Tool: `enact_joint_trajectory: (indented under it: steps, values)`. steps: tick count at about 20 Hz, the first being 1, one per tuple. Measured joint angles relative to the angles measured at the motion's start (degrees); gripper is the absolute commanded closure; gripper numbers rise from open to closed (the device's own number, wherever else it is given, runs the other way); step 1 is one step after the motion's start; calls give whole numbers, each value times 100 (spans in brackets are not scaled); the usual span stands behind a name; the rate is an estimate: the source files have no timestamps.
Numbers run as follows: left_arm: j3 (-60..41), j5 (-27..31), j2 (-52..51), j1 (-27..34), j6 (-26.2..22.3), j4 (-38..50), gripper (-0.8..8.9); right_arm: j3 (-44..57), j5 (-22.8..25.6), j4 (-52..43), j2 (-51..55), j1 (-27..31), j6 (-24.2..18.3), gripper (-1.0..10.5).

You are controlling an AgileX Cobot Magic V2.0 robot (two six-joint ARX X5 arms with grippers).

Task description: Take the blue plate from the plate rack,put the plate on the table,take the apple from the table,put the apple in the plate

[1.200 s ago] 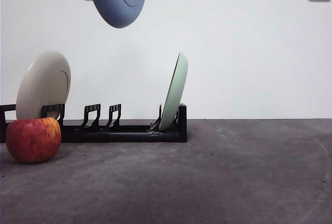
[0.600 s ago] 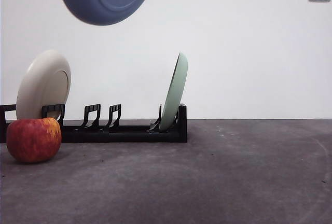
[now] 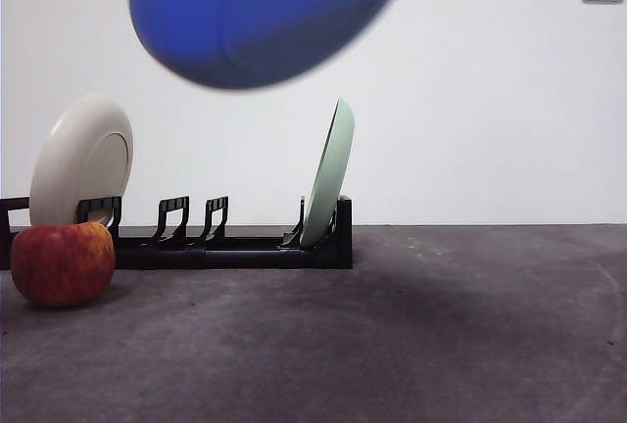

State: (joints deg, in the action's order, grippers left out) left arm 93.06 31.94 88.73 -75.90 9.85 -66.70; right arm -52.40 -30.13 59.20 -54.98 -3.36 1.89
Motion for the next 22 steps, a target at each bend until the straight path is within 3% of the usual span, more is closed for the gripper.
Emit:
enact_joint_trajectory:
  steps: [6,11,17,22]
  values:
    - [-1589,50,22,-61,153,828,821,0,-15,83,66,0,0,947]
    - [-2505,39,57,83,-433,1757,821,0,-33,131,177,0,0,947]
    - [-2643,-457,339,575,-1211,2131,822,0,-31,192,400,0,0,947]
    - [-2643,-809,745,857,-1469,2253,822,0,-33,249,424,0,0,947]
